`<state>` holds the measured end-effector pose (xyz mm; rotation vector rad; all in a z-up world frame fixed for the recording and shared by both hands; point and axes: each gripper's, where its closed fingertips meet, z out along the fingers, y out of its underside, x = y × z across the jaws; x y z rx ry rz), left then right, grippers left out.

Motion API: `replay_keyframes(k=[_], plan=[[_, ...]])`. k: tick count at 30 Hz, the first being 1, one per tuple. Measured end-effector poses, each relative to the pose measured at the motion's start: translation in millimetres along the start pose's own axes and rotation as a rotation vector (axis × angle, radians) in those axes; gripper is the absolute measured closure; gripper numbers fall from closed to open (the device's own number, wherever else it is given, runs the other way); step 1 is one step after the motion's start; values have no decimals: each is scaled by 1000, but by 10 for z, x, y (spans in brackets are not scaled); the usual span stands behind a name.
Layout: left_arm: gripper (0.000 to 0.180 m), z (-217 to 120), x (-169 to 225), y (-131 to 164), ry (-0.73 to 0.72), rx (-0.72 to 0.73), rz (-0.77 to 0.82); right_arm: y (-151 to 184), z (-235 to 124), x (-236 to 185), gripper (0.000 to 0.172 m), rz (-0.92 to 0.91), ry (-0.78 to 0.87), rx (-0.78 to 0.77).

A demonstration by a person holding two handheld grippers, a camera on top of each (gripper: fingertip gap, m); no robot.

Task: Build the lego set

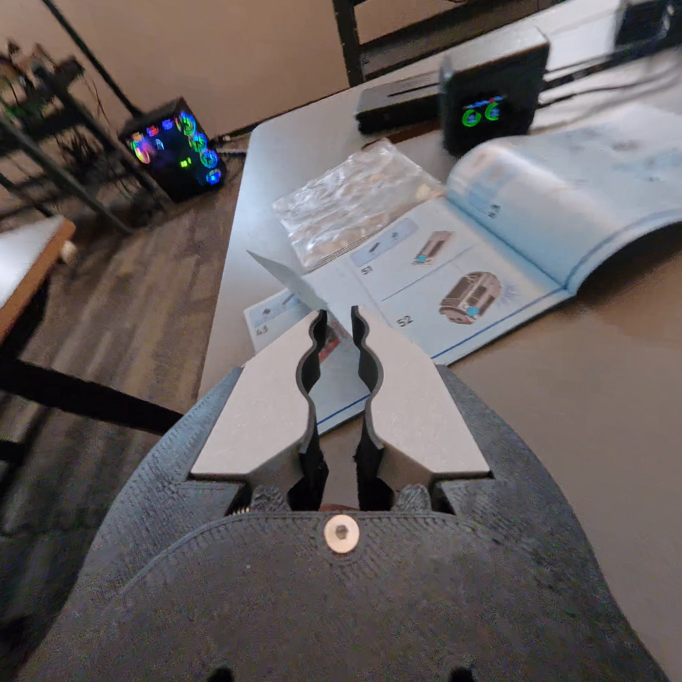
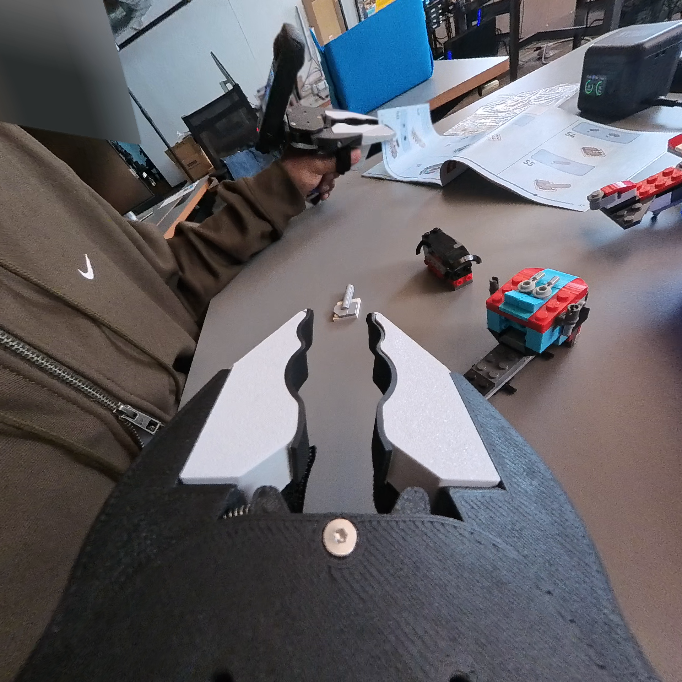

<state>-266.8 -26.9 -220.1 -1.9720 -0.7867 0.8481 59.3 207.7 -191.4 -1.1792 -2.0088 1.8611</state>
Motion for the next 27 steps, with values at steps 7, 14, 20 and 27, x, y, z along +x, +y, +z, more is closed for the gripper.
replay_keyframes(k=[7, 14, 20, 27], plan=[[166, -17, -143, 129, 63, -37, -205, -2, -2, 3, 141, 5, -2, 2], [166, -11, -116, 139, 76, -41, -211, -2, -2, 1, 141, 4, -1, 2], [166, -12, -51, 78, 78, -15, -148, -1, 0, 1, 141, 3, -2, 1], [168, 9, 6, 98, 72, -35, -106, 0, 1, 0, 141, 2, -1, 0]])
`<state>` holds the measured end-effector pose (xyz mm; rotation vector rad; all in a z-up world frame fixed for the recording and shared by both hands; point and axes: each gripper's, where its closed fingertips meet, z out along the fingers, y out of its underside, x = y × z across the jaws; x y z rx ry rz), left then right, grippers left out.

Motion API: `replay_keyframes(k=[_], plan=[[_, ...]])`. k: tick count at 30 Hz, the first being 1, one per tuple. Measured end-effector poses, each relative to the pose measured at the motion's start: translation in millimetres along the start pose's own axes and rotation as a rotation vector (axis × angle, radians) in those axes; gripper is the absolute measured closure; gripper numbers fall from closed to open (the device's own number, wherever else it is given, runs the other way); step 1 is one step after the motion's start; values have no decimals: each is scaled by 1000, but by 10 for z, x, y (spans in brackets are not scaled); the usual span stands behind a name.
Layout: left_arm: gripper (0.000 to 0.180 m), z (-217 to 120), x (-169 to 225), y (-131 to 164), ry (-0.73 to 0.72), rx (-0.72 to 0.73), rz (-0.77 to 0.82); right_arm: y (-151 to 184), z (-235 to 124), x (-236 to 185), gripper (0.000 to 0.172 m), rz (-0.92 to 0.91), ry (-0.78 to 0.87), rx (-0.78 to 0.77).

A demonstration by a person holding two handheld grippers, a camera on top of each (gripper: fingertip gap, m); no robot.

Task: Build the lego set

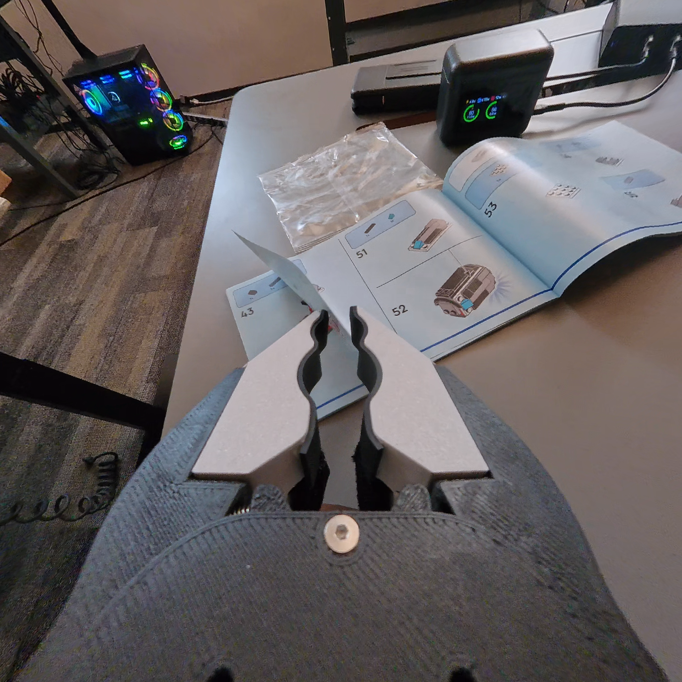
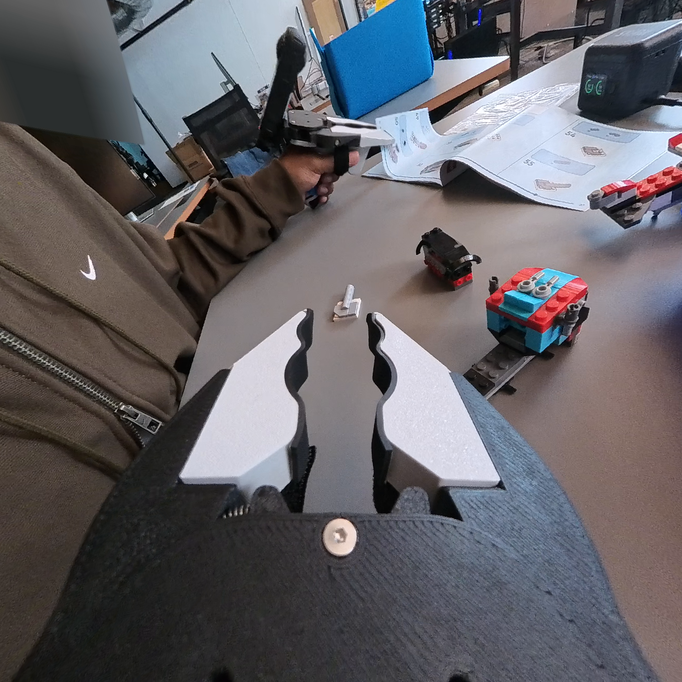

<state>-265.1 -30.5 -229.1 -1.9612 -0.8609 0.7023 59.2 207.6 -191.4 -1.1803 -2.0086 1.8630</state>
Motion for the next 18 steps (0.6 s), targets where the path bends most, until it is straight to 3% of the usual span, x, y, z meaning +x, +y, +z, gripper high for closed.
replay_keyframes(k=[2, 7, 10, 18], plan=[[169, -12, 32, -42, 6, 22, 40, 0, -1, 1, 141, 1, 0, 0], [172, 40, 323, -70, -58, 0, 461, 0, 0, 2, 141, 1, -1, -1], [172, 96, 450, -35, -96, -38, 622, 3, 2, -2, 141, -6, 2, -2], [172, 130, 566, -17, -123, -59, 749, 14, 9, -14, 141, -22, 7, -10]])
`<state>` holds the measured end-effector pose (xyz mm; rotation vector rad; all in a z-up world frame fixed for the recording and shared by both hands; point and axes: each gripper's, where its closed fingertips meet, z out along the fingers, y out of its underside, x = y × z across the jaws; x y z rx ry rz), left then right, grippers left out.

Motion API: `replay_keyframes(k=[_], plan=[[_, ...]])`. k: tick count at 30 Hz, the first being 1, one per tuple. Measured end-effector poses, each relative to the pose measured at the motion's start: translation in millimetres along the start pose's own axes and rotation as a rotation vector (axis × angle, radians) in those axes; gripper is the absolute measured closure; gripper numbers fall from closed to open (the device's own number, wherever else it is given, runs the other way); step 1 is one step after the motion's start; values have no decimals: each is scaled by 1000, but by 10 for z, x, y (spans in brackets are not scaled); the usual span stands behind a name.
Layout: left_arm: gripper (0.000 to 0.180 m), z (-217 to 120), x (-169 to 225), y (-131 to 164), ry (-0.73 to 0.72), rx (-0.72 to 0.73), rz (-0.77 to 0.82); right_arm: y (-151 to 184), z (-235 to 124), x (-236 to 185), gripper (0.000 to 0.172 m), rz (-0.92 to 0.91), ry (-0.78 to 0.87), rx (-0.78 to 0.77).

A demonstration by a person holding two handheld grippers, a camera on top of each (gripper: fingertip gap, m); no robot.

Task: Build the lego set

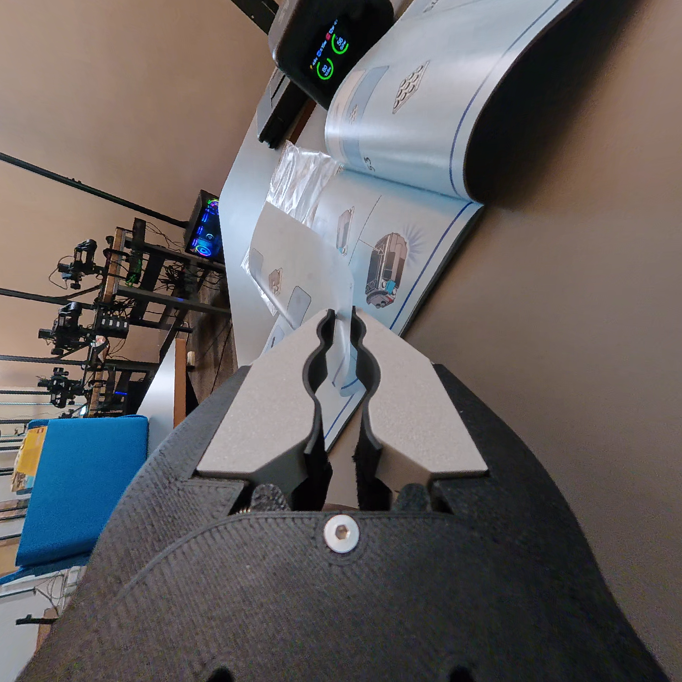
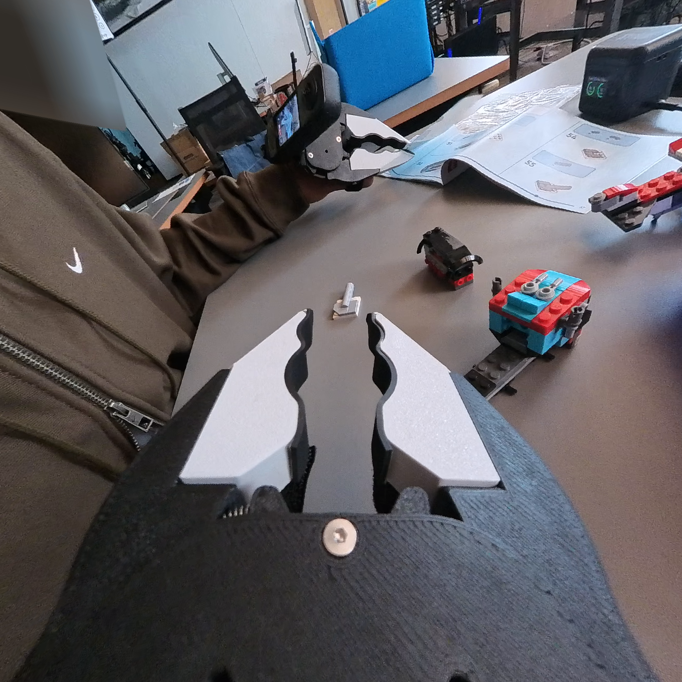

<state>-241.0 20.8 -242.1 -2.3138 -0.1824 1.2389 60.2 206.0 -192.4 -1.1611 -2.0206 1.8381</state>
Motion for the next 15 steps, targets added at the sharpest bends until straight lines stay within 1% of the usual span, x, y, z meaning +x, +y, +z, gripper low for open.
replay_keyframes(k=[7, 15], plan=[[172, 4, 25, -13, -5, -3, 33, 1, 1, -2, 141, -4, 2, -1], [172, 9, 45, -36, -37, -23, 113, 2, 2, -5, 141, -6, 2, -2]])
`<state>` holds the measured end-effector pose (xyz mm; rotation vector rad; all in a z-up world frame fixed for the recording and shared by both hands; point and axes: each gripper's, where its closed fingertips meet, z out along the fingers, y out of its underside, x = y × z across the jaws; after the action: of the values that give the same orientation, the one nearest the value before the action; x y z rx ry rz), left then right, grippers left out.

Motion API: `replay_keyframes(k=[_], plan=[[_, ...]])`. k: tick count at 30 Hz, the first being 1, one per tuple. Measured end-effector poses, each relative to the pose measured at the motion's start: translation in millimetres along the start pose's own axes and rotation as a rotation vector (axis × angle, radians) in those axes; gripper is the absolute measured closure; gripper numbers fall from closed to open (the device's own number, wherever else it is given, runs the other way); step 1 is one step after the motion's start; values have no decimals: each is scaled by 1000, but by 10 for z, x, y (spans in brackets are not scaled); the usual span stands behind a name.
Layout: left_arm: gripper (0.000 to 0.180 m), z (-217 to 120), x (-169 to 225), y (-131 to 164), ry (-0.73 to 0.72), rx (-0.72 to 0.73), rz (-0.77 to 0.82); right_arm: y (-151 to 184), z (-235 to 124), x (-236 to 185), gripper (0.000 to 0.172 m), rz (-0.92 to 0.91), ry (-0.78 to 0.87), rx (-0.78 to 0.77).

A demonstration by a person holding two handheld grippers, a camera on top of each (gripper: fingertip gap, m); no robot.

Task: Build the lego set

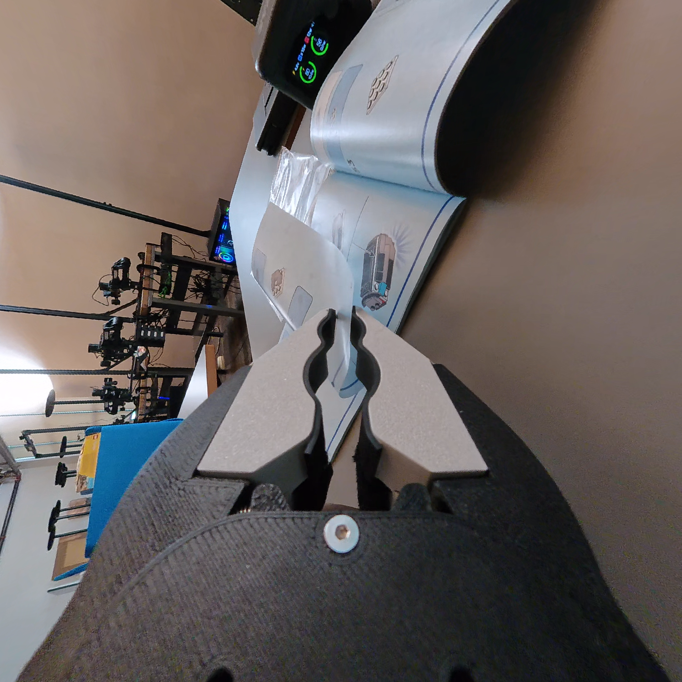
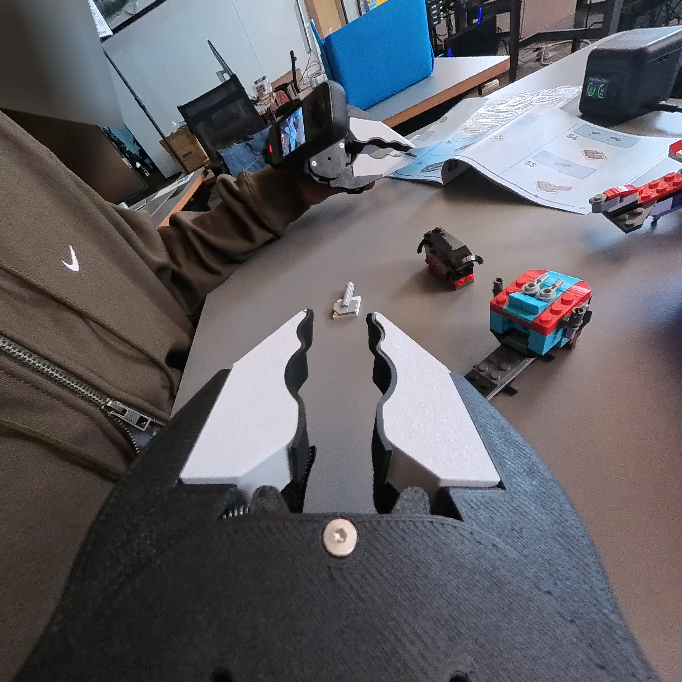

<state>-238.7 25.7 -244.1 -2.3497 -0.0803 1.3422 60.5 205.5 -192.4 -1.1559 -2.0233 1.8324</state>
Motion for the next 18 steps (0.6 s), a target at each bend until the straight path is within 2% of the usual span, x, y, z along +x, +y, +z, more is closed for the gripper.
replay_keyframes(k=[9, 18], plan=[[173, -2, -32, 11, -5, 1, -26, 1, 1, 1, 141, 2, 0, -1], [173, -32, -11, -61, -54, -12, 105, 5, 4, -7, 141, -7, 3, -4]])
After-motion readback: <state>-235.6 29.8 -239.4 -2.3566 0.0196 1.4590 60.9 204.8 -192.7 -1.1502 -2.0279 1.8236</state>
